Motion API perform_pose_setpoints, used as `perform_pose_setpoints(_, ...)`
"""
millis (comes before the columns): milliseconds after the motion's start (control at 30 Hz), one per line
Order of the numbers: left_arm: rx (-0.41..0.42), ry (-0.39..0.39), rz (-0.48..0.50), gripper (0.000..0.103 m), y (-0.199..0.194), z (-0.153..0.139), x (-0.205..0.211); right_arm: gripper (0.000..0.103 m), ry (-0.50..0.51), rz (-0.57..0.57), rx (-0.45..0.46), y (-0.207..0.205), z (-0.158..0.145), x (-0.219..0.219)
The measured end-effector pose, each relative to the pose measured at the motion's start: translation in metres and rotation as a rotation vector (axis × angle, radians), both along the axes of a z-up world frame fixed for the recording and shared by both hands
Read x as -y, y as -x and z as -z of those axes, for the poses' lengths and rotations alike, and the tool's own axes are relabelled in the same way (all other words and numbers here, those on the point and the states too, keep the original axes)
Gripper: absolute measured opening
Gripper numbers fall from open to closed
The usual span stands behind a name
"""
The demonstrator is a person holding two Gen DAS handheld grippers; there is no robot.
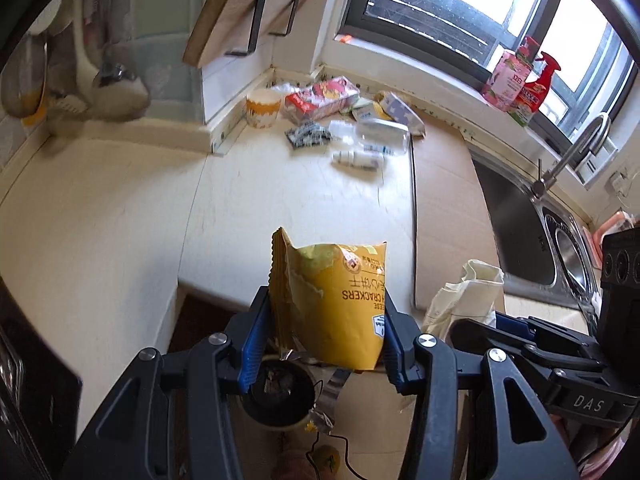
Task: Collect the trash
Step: 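Carry the cracker bag and white paper down to the black bin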
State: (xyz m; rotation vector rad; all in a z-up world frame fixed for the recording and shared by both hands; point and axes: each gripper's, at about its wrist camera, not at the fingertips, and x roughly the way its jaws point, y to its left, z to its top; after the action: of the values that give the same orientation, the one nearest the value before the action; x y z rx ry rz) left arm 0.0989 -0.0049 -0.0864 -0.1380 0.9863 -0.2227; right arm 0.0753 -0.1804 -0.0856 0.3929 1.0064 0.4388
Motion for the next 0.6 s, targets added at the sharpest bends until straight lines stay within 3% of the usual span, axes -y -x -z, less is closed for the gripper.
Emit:
perform_pose_setpoints(300, -0.069, -0.008, -0.027, 0.048, 0.056, 0.043, -0.007, 0.042, 0.038, -0.047, -0.051, 0.046, 0.032, -0.020)
perform_pose_setpoints(433, -0.107, -0.036, -0.030, 0.049, 0.072, 0.082, -0.007, 0.042, 0.063, -0.051, -0.072, 0.056, 0.063, -0.028)
perform_pose_setpoints(600, -0.177, -0.051, -0.029, 0.049, 0.079, 0.153, -0.010, 0.042, 0.130, -0.061, -0.114, 0.061, 0.128, -0.040)
